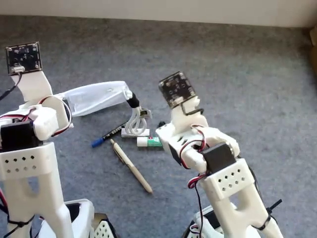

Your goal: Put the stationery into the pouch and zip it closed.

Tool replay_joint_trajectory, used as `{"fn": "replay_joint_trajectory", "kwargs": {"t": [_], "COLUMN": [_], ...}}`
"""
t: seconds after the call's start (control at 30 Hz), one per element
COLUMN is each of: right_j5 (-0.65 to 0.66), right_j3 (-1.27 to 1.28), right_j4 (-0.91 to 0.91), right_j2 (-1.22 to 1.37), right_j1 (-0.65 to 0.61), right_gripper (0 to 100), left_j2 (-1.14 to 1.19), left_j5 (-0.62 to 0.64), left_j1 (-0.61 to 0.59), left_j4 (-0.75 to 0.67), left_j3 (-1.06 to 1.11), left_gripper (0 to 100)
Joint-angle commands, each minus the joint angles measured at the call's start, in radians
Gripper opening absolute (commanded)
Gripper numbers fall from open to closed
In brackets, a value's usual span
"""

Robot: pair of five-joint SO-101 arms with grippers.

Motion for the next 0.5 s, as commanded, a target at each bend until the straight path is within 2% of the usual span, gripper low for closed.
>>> {"fn": "replay_joint_trajectory", "kwargs": {"t": [0.0,0.17,0.37,0.47], "right_j5": [0.118,0.14,0.14,0.141], "right_j3": [0.028,0.097,0.108,0.108], "right_j4": [-0.007,-0.082,-0.09,-0.091], "right_j2": [-0.002,0.025,0.209,0.268], "right_j1": [0.008,0.007,-0.047,-0.099], "right_gripper": [11.6,12.0,25.2,26.2], "left_j2": [0.013,0.012,0.012,0.012], "left_j5": [0.008,0.008,0.008,0.008], "left_j1": [-0.03,-0.09,-0.159,-0.185], "left_j4": [-0.032,-0.032,-0.055,-0.068], "left_j3": [0.008,-0.001,-0.002,-0.002], "left_gripper": [1,1,1,1]}}
